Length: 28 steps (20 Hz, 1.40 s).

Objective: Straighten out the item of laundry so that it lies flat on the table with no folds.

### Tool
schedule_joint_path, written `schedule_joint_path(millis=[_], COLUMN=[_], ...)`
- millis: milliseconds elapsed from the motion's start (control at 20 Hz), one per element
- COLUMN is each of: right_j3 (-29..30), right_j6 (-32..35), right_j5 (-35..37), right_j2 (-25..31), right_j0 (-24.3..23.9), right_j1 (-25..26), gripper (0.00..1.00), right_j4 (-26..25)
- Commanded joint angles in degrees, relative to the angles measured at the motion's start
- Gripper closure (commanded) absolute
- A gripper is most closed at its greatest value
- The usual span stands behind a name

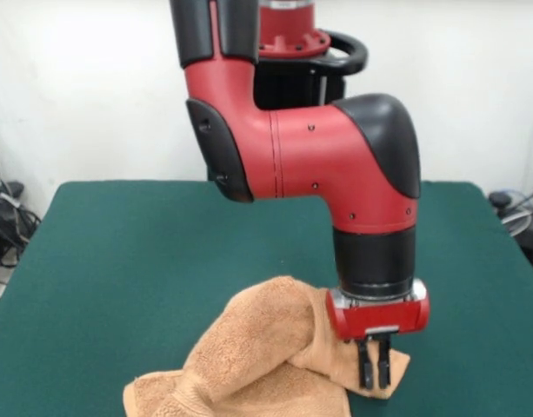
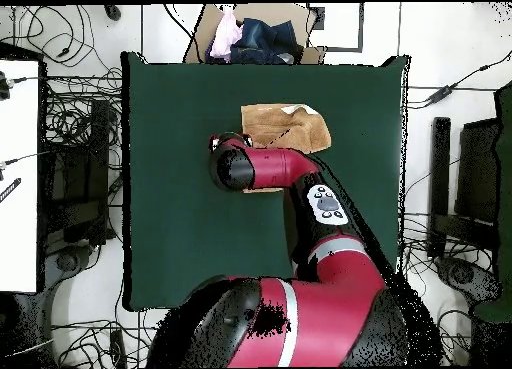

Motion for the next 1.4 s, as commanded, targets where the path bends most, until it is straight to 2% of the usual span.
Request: schedule_joint_path(millis=[50, 550, 950, 1400], right_j3=[12.85, 17.54, 19.61, 20.68], right_j6=[11.86, 9.61, 10.36, 10.51], right_j5=[9.35, 14.88, 19.30, 24.28], right_j2=[-2.96, -1.04, -2.87, -2.96], right_j0=[1.11, -2.20, -0.96, -1.78], right_j1=[-4.94, -8.08, -12.37, -16.29], gripper=[1.00, 1.00, 1.00, 1.00], right_j4=[4.72, 9.30, 11.58, 14.56])
